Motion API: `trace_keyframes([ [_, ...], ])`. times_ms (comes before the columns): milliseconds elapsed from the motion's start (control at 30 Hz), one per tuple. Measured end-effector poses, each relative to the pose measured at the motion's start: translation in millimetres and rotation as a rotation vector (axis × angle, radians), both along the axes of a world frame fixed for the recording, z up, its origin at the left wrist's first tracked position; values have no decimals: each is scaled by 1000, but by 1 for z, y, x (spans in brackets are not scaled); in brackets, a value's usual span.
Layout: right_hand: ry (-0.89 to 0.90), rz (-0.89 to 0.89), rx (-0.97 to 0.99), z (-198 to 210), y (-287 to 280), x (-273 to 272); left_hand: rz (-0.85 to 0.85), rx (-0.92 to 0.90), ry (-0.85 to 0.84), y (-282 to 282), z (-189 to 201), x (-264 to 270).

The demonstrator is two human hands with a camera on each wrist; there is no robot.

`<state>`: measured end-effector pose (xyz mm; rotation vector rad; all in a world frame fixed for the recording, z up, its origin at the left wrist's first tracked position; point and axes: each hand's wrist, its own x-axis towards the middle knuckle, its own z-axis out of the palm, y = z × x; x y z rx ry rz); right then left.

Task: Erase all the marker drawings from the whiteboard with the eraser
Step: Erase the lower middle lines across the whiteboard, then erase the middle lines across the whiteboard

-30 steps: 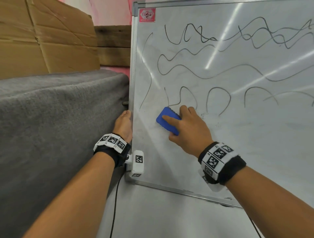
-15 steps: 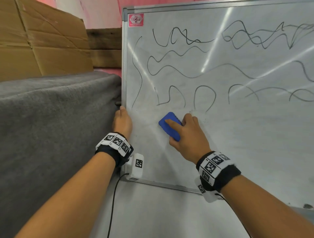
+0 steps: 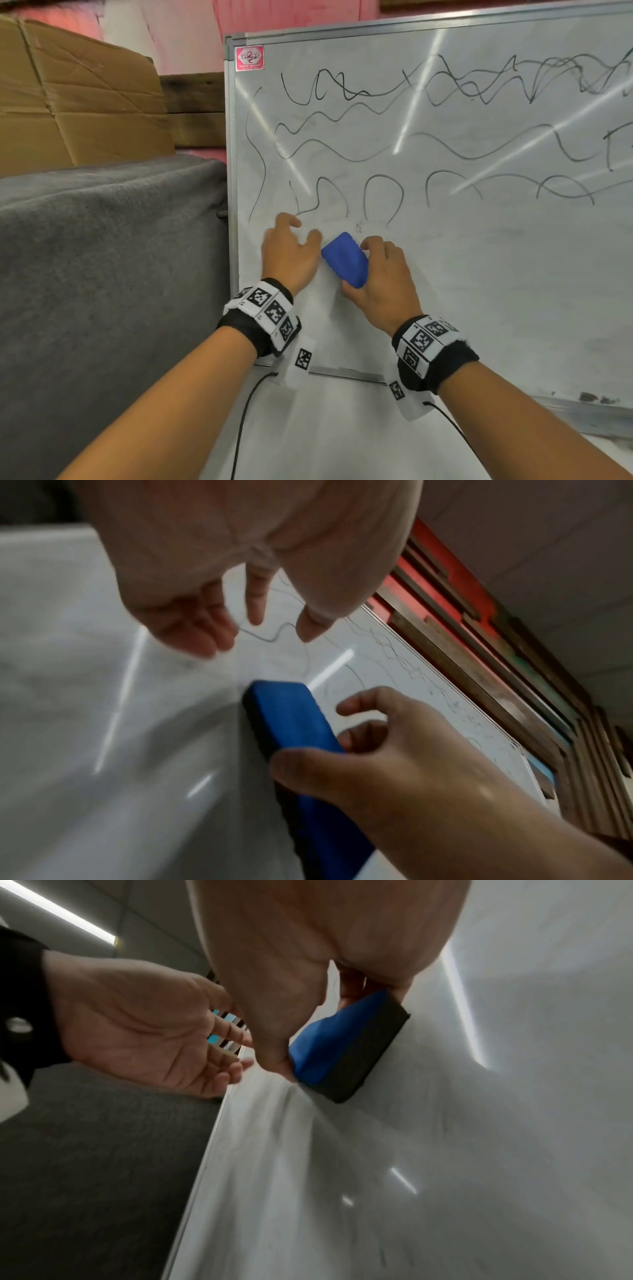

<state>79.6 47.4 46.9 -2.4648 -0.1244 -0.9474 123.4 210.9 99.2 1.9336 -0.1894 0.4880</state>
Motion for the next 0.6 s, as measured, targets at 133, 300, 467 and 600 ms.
trace_keyframes([
  [133,25,-17,35,2,-7,-1,-90,113,112,-29,-8,-13],
  [300,-33,-38,-15,7,-12,-2,-74,126,108,-43,-9,-12],
  [467,-95,67,-89,19,-10,7,-41,-161,223,-42,9,-3],
  [600,-42,281,-141,36,-15,9,-17,-241,219,-27,22,0],
])
